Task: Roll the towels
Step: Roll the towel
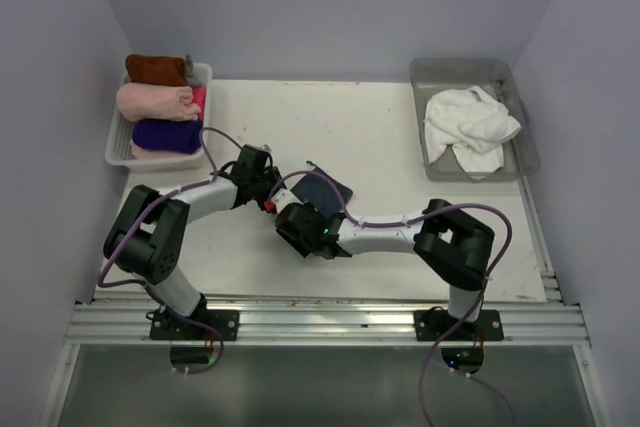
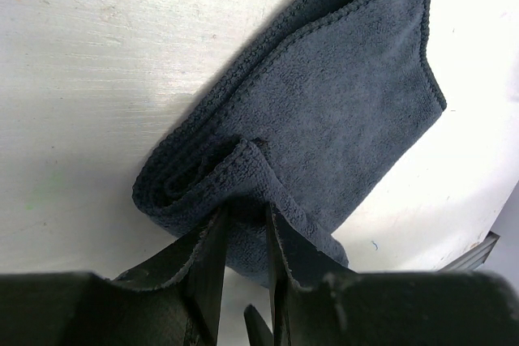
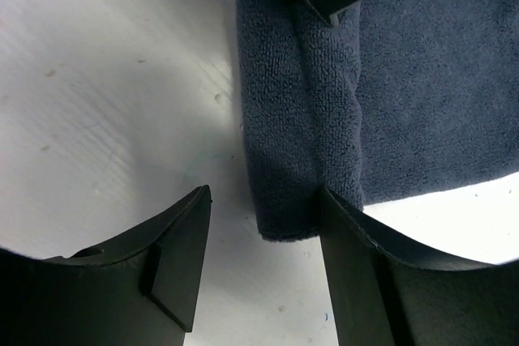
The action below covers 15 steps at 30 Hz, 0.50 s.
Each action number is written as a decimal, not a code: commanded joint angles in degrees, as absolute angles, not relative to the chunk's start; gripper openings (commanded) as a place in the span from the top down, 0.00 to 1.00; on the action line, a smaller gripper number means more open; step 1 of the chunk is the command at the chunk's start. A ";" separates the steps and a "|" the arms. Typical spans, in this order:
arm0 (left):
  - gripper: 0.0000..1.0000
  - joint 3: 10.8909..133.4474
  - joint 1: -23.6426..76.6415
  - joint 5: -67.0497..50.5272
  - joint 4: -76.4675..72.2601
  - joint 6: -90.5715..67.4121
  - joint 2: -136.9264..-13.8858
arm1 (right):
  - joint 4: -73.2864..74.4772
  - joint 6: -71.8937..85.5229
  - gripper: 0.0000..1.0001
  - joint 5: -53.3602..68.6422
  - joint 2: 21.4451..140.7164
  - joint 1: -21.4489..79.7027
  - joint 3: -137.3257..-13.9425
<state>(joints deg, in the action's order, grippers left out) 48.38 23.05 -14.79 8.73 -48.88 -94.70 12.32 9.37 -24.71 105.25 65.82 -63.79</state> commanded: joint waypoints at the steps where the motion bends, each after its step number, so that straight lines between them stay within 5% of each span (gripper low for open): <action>1: 0.71 48.96 22.76 -13.45 10.72 -48.34 -92.82 | 9.58 7.91 0.41 -28.03 107.57 65.65 -65.13; 6: 0.70 48.52 22.68 -13.36 10.81 -48.25 -92.29 | 8.27 8.61 0.47 -28.65 109.51 65.13 -64.78; 8: 0.69 48.60 22.59 -13.53 11.16 -48.08 -92.02 | 7.65 9.66 0.58 -27.43 108.55 64.43 -64.16; 9: 0.68 48.69 22.41 -13.54 11.25 -47.99 -91.76 | 7.30 10.19 0.73 -26.46 107.94 63.90 -63.38; 12: 0.63 49.04 21.63 -14.06 11.95 -47.55 -90.36 | 5.54 12.47 0.95 -21.81 104.95 61.88 -61.44; 15: 0.55 49.92 20.13 -14.33 13.96 -46.50 -88.07 | 4.22 13.53 1.00 -15.24 101.87 60.03 -59.86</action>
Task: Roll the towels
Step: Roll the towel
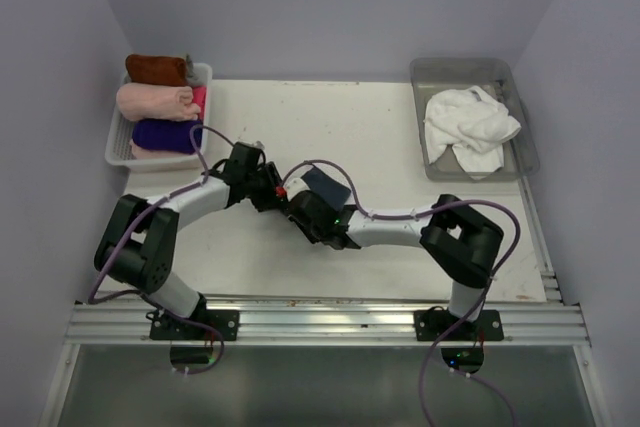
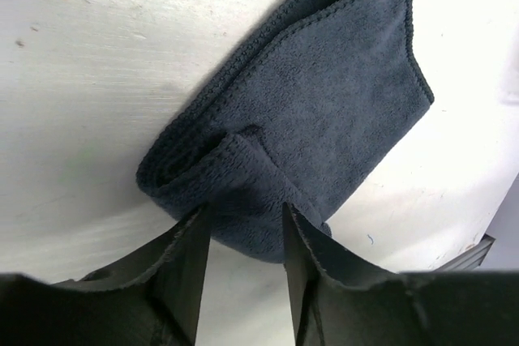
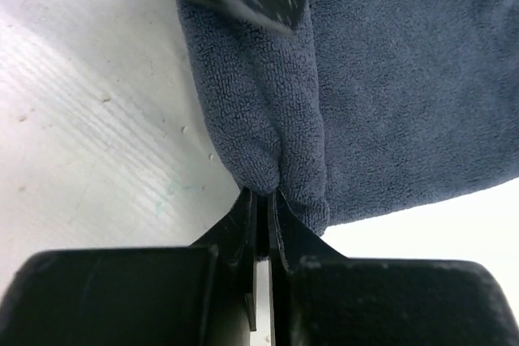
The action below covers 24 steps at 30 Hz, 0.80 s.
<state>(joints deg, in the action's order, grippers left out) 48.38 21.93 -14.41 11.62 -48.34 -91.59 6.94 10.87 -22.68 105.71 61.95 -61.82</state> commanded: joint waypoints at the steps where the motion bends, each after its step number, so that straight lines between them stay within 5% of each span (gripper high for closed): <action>1: 0.52 50.53 19.78 -13.98 14.84 -45.71 -86.94 | 3.87 13.80 1.00 -13.38 101.08 59.59 -59.42; 17: 0.16 46.50 18.37 -19.32 11.70 -45.00 -82.88 | -3.60 26.71 1.00 17.99 97.91 48.18 -55.90; 24: 0.11 45.79 18.46 -21.97 9.14 -44.21 -86.22 | -9.05 32.08 1.00 26.01 100.81 44.12 -53.79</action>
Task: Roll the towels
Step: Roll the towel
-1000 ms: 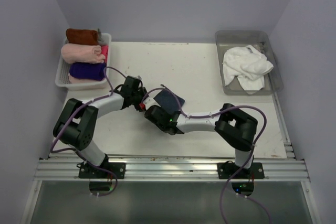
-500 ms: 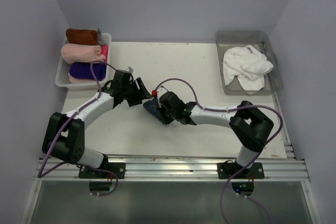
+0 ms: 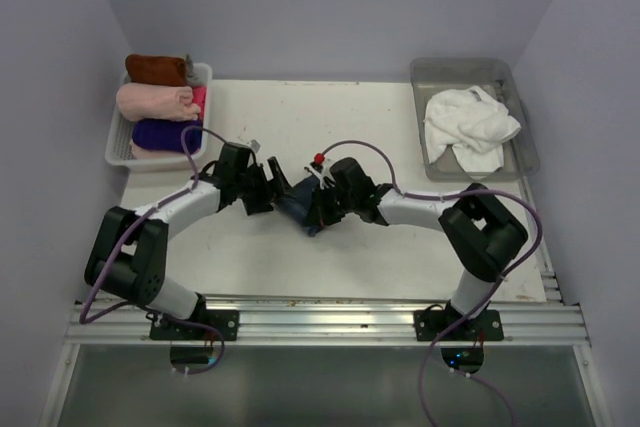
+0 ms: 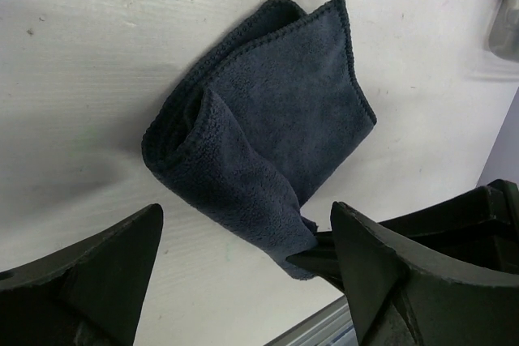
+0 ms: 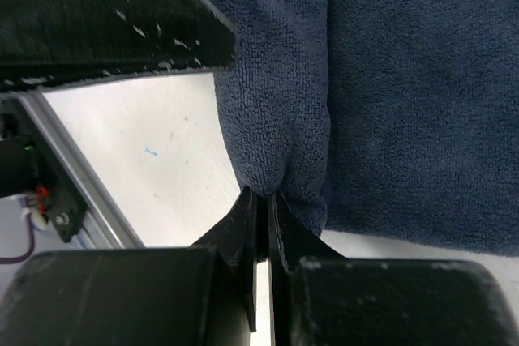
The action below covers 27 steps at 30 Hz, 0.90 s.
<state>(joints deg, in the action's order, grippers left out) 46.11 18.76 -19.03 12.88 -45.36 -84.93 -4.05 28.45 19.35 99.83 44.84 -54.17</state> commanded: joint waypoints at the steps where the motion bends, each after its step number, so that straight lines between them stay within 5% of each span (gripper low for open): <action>1: 0.11 45.62 18.54 -22.15 8.36 -44.21 -87.18 | -9.14 32.17 1.00 26.19 100.90 44.03 -53.70; 10: 0.21 45.44 19.86 -22.15 4.57 -45.61 -92.81 | -9.76 32.52 1.00 26.46 101.78 43.24 -52.47; 21: 0.74 46.49 20.39 -21.01 5.45 -46.32 -92.90 | -7.22 31.29 1.00 24.70 102.31 43.24 -53.44; 24: 0.94 47.02 20.48 -20.92 6.41 -46.84 -93.07 | -4.59 29.98 0.76 22.60 100.38 43.16 -53.70; 25: 0.95 47.46 20.48 -21.00 6.76 -46.93 -93.34 | -3.53 29.62 0.58 21.28 99.59 43.24 -53.79; 27: 1.00 47.64 20.48 -21.01 7.29 -47.20 -93.34 | 0.24 28.31 0.46 19.17 97.57 43.33 -54.93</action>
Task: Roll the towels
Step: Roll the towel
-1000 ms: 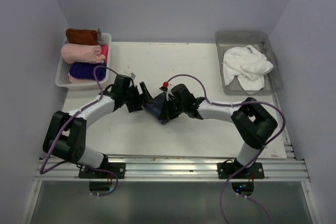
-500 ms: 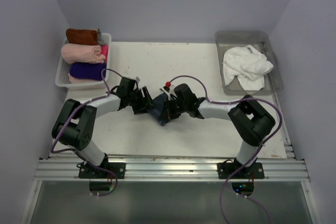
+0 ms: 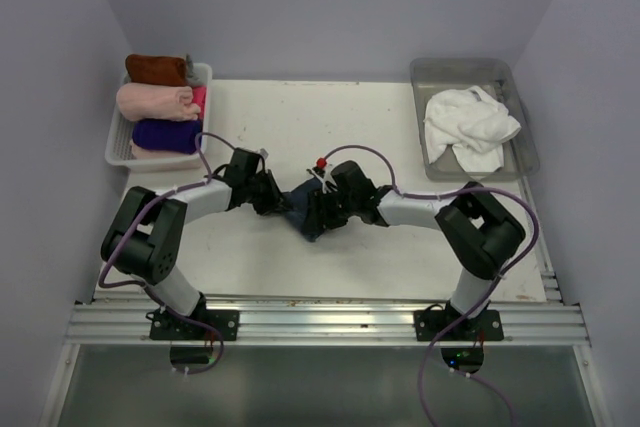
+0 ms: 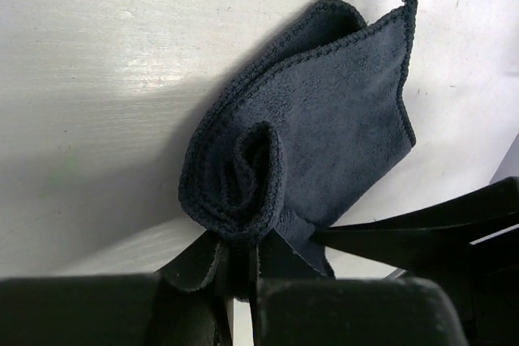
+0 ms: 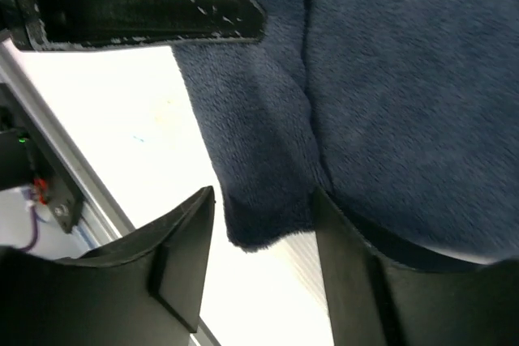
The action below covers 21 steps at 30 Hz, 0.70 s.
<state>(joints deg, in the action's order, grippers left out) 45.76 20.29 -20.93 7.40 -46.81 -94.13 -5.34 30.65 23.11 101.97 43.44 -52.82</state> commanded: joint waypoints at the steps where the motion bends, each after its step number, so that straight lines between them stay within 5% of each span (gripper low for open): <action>1: 1.00 47.64 20.48 -21.01 7.56 -47.55 -93.34 | 2.53 27.60 0.43 16.29 96.78 43.50 -55.37; 11: 1.00 47.46 20.48 -19.51 10.02 -48.87 -92.64 | 15.64 14.16 0.37 -13.77 93.69 58.35 -64.94; 21: 1.00 47.55 20.48 -18.98 10.98 -49.75 -91.58 | 14.94 9.23 0.40 -22.41 104.67 64.42 -69.52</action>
